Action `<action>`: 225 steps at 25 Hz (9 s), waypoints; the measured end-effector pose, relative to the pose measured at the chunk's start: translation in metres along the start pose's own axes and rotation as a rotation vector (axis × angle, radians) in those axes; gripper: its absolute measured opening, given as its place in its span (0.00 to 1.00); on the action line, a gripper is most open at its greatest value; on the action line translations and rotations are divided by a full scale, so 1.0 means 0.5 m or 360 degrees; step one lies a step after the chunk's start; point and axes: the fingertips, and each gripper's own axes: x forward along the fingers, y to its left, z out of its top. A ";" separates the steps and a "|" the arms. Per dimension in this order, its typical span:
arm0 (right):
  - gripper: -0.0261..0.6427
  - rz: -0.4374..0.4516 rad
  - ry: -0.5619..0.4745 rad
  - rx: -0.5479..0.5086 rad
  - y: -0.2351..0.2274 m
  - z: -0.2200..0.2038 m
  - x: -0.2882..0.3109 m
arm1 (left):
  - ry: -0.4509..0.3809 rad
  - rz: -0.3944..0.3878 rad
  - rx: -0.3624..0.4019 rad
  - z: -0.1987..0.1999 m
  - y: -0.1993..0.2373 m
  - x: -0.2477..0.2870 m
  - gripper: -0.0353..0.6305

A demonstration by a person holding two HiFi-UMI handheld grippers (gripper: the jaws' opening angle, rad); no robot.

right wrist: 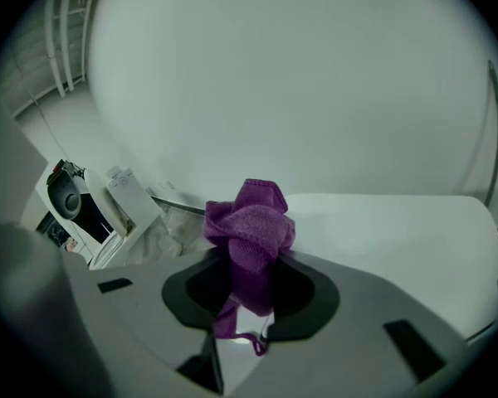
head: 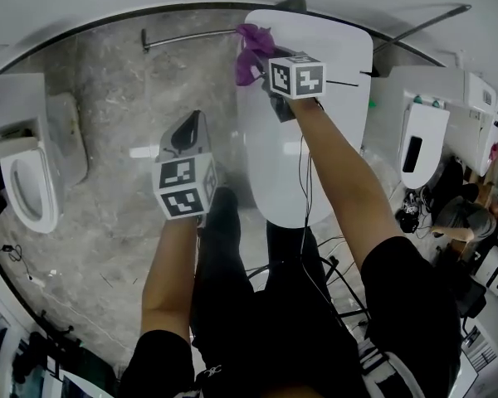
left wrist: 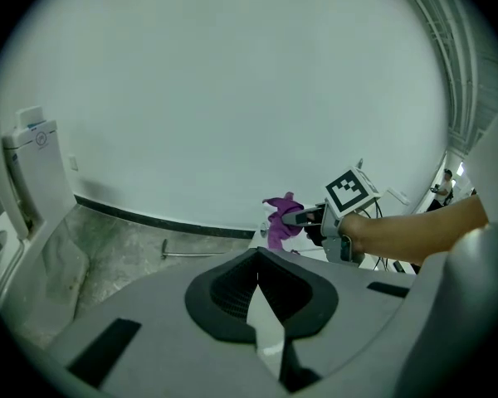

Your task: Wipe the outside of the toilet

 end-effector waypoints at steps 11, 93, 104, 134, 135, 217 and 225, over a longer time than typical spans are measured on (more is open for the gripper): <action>0.20 -0.0117 0.0093 -0.0021 -0.052 -0.006 0.047 | 0.0038 0.0008 -0.0042 -0.039 0.031 0.018 0.06; 0.20 0.0072 -0.0232 -0.1022 -0.866 -0.196 -0.209 | 0.0416 -0.0110 0.0135 -0.262 -0.783 0.424 0.06; 0.20 0.0198 -0.0187 -0.1021 -0.841 -0.313 -0.209 | 0.0455 -0.0129 0.0230 -0.297 -0.807 0.445 0.06; 0.20 0.0244 0.0023 -0.0832 -0.747 -0.639 -0.290 | 0.0595 -0.0288 0.0468 -0.399 -0.870 0.433 0.06; 0.20 0.0247 0.0038 -0.0827 -0.741 -0.650 -0.293 | 0.0598 -0.0298 0.0484 -0.401 -0.872 0.430 0.06; 0.20 -0.0285 0.0287 -0.0392 -0.127 -1.262 -0.599 | 0.0651 -0.0504 0.0463 -0.963 -0.533 -0.220 0.06; 0.20 -0.0340 0.0374 -0.0301 -0.053 -1.294 -0.583 | 0.0600 -0.0501 0.0413 -0.991 -0.446 -0.290 0.06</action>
